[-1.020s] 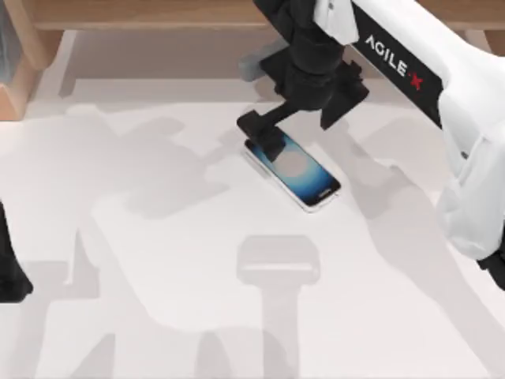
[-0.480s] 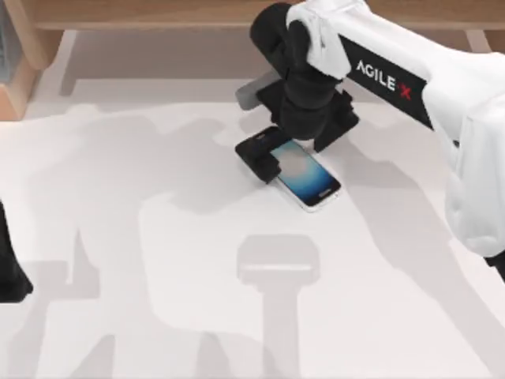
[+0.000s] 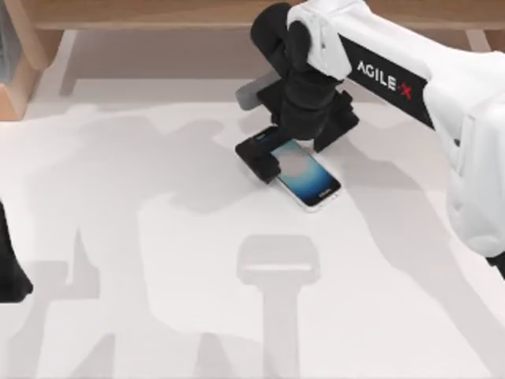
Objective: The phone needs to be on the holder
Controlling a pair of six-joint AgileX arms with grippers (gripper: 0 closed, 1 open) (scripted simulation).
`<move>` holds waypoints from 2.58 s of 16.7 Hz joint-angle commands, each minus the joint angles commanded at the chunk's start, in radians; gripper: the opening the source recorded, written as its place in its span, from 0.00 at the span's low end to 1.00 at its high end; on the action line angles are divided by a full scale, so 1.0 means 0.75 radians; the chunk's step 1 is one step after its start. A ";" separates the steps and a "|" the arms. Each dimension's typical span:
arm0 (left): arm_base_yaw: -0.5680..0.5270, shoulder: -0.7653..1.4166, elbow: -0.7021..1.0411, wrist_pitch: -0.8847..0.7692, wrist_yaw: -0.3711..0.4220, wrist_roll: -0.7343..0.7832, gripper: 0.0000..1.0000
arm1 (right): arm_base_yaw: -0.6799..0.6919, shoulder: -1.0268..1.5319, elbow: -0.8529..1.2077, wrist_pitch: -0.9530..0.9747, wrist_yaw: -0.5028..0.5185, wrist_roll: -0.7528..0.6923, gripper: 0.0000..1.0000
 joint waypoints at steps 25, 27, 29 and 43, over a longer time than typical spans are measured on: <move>0.000 0.000 0.000 0.000 0.000 0.000 1.00 | -0.006 -0.050 0.111 -0.119 -0.003 0.001 0.00; 0.000 0.000 0.000 0.000 0.000 0.000 1.00 | -0.006 -0.050 0.117 -0.125 -0.003 0.001 0.00; 0.000 0.000 0.000 0.000 0.000 0.000 1.00 | -0.005 -0.050 0.115 -0.122 -0.003 0.003 0.00; 0.000 0.000 0.000 0.000 0.000 0.000 1.00 | -0.340 -0.742 -0.467 0.137 -0.457 -0.244 0.00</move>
